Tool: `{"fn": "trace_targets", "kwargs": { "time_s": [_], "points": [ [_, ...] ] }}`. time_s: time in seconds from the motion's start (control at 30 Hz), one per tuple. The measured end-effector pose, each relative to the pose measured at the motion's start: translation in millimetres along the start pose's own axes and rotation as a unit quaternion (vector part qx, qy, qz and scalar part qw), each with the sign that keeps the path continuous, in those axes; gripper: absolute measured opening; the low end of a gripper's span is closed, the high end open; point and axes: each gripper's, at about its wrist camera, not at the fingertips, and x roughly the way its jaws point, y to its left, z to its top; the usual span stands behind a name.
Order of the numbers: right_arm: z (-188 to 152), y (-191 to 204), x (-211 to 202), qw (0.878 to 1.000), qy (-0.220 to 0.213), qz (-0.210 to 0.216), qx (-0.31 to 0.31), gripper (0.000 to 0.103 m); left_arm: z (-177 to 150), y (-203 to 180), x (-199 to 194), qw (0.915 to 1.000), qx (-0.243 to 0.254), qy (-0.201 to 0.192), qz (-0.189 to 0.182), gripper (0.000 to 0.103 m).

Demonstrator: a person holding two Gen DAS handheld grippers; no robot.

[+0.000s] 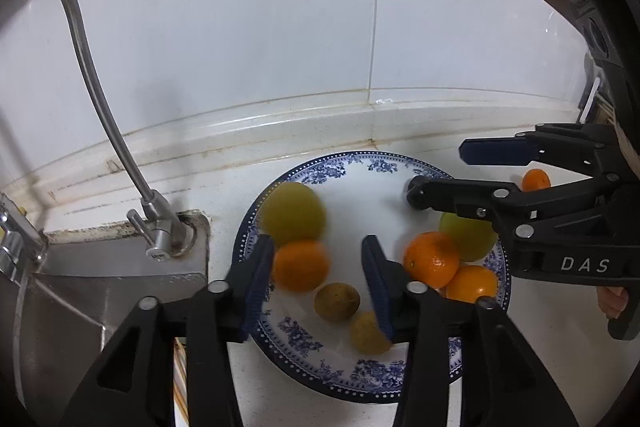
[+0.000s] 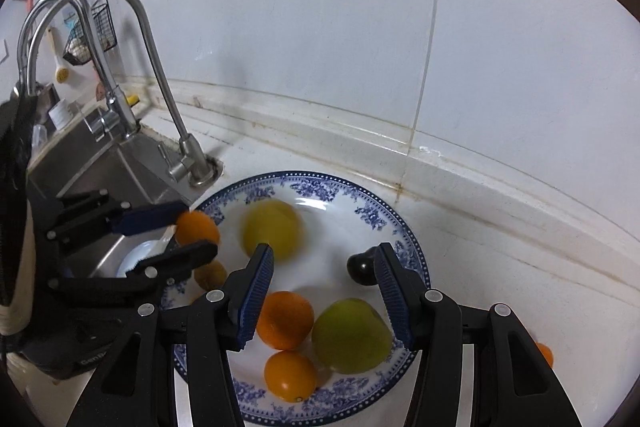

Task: Organize fruits
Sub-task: 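Carry orange and pomelo over the plate and lower them, then open both grippers and lift them away from the plate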

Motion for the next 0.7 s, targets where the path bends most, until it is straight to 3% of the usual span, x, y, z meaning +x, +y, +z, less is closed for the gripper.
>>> {"fn": "trace_targets", "kwargs": {
  "time_s": [0.3, 0.7],
  "points": [
    [-15.3, -4.3, -27.0, 0.999, -0.025, -0.024, 0.009, 0.053, 5.4, -15.3, -20.7, 0.9998, 0.003, -0.013, -0.015, 0.051],
    [-50.7, -25.4, -86.1, 0.995, -0.057, -0.049, 0.059, 0.059, -2.9, -53.6, -85.0, 0.9982, -0.009, -0.058, 0.007, 0.060]
  ]
}}
